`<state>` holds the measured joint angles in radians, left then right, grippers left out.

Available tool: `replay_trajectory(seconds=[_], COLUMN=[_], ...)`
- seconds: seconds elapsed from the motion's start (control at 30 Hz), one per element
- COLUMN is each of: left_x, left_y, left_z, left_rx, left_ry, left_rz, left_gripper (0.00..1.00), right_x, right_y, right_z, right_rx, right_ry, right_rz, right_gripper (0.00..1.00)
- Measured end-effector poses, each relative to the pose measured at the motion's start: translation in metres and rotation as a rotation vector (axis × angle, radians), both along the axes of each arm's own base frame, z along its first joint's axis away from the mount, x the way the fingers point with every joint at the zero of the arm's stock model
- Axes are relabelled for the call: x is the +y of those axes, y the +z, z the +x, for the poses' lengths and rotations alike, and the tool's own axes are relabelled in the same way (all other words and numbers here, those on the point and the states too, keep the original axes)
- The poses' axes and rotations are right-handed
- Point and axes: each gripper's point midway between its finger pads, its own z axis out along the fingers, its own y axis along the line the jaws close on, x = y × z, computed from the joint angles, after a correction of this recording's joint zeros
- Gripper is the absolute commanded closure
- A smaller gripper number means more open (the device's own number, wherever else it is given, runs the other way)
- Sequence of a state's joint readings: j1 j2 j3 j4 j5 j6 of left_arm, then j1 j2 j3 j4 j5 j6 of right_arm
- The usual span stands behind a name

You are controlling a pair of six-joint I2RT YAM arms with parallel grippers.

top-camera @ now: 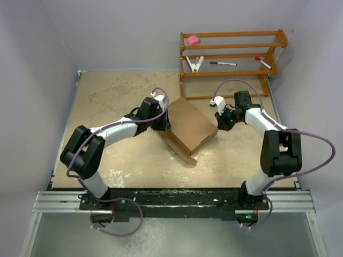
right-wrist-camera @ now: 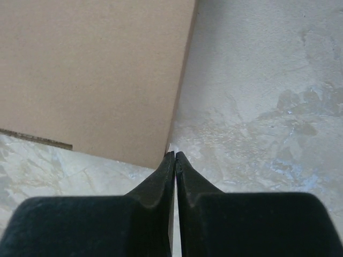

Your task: Fold the paper box

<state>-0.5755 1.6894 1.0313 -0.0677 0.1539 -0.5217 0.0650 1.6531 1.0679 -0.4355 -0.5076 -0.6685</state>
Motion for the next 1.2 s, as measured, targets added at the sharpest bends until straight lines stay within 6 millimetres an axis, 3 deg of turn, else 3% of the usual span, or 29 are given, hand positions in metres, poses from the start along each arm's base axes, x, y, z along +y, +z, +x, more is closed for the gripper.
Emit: replay_trajectory(seconds=[0.17,0.3,0.4,0.57,0.7,0.8,0.87,0.93,1.07,1.2], left_x=[0.001,0.015,0.017,-0.006,-0.035,-0.052,-0.055,-0.055,-0.065,-0.085], left_y=[0.004,0.016,0.039,0.092,0.108,0.090,0.067,0.044,0.013,0.001], left_z=[-0.007,-0.042,-0.069,-0.103,-0.145,-0.191,-0.224,-0.250,-0.265,-0.252], left_rx=[-0.031,-0.057,-0.099,-0.242,-0.367,-0.473,-0.571,-0.654,-0.805,-0.921], left_ry=[-0.051,-0.088,-0.156,-0.314,-0.481,-0.631,-0.738,-0.836,-0.963,-0.989], left_rz=[-0.012,-0.048,-0.125,-0.269,-0.327,-0.324,-0.295,-0.251,-0.116,0.015], left_gripper=[0.56,0.50,0.46,0.41,0.41,0.37,0.35,0.34,0.34,0.35], right_x=[-0.001,0.000,0.005,0.033,0.062,0.082,0.089,0.089,0.084,0.087], right_y=[0.022,0.057,0.084,0.125,0.149,0.155,0.146,0.124,0.088,0.084], right_z=[-0.003,-0.001,-0.004,-0.025,-0.053,-0.071,-0.079,-0.088,-0.098,-0.093], right_rx=[-0.047,-0.155,-0.239,-0.341,-0.409,-0.450,-0.460,-0.443,-0.388,-0.424], right_ry=[0.004,0.007,0.036,0.192,0.381,0.527,0.588,0.624,0.644,0.670], right_rz=[0.000,0.006,0.038,0.176,0.288,0.338,0.349,0.335,0.292,0.245], right_gripper=[0.72,0.65,0.59,0.31,0.27,0.26,0.26,0.26,0.26,0.27])
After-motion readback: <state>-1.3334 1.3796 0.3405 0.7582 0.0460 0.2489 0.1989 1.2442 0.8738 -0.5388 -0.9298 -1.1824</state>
